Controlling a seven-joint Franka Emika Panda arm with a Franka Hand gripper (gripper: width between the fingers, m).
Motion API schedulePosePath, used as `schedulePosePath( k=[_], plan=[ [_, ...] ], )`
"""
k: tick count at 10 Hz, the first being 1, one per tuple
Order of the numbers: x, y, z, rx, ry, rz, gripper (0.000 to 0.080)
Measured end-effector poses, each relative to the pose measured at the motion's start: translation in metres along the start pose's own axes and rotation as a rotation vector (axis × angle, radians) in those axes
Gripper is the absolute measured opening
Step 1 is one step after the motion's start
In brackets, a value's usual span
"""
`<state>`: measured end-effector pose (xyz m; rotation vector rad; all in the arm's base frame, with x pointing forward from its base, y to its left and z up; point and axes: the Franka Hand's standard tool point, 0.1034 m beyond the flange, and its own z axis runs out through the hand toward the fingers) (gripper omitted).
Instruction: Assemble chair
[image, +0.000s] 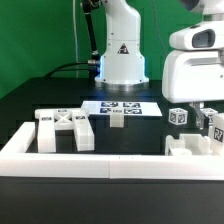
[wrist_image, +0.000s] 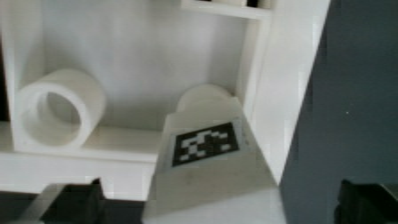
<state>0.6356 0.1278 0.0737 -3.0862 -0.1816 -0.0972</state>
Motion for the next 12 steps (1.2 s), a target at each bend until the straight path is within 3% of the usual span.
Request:
schedulePosePath(
  k=[1, 2, 3, 4, 7, 12],
  plan=[
    [0.0000, 0.0001, 0.0000, 0.000, 0.000, 0.000, 0.0502],
    [0.0000, 0.0001, 0.0000, 0.000, 0.000, 0.008, 0.0502],
    [0.0000, 0.0002, 0.0000, 0.000, 0.000, 0.022, 0.0364],
    [0.0001, 0.0008, 0.0000, 0.000, 0.000, 0.023, 0.0288],
    [-0.0002, 0.0004, 0.0004, -0.001, 0.002, 0.331, 0.0288],
    [0.0003, 0.0022, 0.0008, 0.019, 0.006, 0.913, 0.0289]
  ],
)
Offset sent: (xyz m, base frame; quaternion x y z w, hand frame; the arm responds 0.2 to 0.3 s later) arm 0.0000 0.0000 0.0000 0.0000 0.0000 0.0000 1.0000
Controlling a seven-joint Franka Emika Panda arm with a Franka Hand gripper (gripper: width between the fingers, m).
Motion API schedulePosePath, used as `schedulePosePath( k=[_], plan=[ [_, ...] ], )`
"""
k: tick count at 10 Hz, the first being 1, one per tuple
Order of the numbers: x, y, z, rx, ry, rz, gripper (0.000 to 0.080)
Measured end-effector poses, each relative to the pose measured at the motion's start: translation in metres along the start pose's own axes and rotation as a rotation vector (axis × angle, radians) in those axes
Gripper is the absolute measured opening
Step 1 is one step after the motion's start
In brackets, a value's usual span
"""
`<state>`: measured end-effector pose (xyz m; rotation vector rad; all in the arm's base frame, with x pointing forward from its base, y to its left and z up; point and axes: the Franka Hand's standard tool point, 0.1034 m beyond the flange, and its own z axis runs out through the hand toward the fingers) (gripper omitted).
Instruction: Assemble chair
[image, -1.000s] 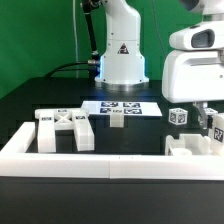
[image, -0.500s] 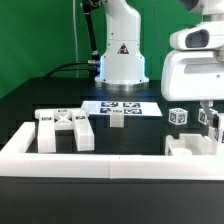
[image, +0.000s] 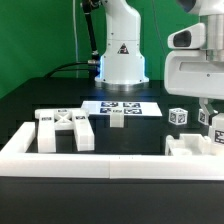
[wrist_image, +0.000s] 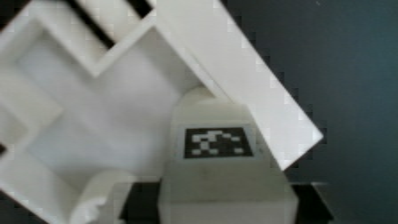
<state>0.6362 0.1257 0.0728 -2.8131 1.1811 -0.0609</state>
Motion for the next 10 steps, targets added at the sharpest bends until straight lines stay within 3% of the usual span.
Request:
schedulePosePath(
  k=[4, 7, 8, 9, 10],
  plan=[
    [-0.0009, 0.0000, 0.0003, 0.006, -0.010, 0.360, 0.0290],
    [-0.0010, -0.0003, 0.0005, 0.008, -0.010, 0.302, 0.0299],
    [-0.0017, -0.0007, 0.0006, 0.008, -0.010, 0.253, 0.0532],
    [-0.0023, -0.0008, 0.0007, 0.007, -0.009, 0.139, 0.0532],
    [-0.0033, -0.0016, 0.0007, 0.008, -0.010, 0.024, 0.0624]
  ],
)
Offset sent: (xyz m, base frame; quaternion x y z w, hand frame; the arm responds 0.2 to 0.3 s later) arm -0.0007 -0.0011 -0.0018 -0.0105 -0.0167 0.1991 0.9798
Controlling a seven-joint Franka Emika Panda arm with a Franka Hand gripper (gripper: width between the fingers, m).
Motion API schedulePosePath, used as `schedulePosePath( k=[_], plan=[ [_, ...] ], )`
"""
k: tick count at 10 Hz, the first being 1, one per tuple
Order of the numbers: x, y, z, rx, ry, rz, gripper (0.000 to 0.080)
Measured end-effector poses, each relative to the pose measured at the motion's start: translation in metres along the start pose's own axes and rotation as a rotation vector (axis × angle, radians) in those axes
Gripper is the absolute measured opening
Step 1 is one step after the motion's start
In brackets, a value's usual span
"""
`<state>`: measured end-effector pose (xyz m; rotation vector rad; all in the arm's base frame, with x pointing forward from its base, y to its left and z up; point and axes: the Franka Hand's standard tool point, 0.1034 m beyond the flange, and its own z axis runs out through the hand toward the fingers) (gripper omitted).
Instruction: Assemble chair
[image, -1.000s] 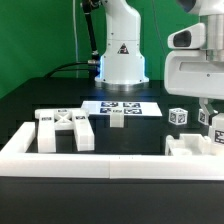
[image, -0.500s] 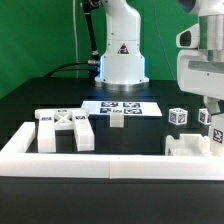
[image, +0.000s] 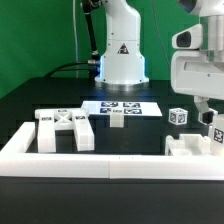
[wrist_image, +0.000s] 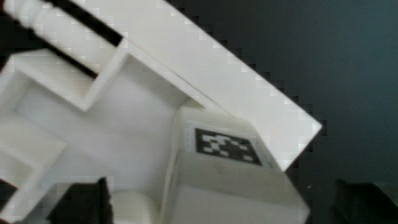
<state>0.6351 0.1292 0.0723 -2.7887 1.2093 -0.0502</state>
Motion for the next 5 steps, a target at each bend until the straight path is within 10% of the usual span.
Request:
schedulePosePath(
  k=[5],
  plan=[
    [-0.0020, -0.0016, 0.0002, -0.005, 0.005, -0.496, 0.0649]
  ],
)
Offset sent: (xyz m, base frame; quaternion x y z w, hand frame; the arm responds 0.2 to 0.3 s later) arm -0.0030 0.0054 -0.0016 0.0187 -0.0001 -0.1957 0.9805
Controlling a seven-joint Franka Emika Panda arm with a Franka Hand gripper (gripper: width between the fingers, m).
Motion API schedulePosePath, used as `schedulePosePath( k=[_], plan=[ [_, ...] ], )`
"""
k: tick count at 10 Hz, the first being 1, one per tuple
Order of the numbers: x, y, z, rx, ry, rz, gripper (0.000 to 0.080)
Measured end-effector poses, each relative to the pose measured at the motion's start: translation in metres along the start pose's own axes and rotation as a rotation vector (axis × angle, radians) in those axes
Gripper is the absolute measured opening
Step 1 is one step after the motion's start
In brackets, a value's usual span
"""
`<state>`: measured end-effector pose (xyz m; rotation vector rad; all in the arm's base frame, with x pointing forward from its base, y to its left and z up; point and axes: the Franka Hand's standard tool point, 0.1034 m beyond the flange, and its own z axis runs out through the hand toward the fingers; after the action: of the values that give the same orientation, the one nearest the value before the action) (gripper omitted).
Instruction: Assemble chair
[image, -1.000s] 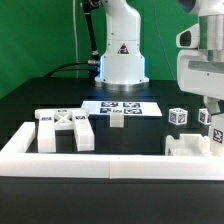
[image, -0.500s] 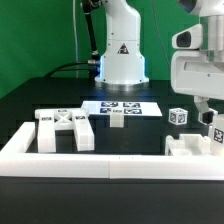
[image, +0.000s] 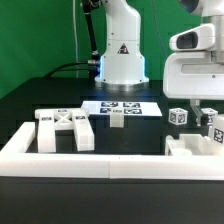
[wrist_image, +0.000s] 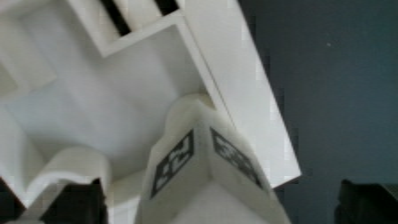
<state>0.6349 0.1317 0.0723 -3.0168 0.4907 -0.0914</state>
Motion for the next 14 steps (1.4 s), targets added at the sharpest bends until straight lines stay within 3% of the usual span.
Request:
schedulePosePath(
  k=[5, 7, 9, 10, 11, 14],
  plan=[
    [0.0030, 0.0045, 0.0003, -0.021, 0.004, -0.394, 0.0649],
    [0.0039, 0.0067, 0.0004, -0.022, 0.001, -0.435, 0.0649],
    [0.0038, 0.0065, 0.0004, -0.020, 0.001, -0.419, 0.0380],
    [0.0038, 0.0067, 0.0005, -0.021, 0.001, -0.419, 0.0380],
    [0.0036, 0.0062, 0.0005, -0.018, 0.001, -0.373, 0.0289],
    [0.0032, 0.0059, 0.0009, -0.014, 0.005, -0.069, 0.0289]
  ],
)
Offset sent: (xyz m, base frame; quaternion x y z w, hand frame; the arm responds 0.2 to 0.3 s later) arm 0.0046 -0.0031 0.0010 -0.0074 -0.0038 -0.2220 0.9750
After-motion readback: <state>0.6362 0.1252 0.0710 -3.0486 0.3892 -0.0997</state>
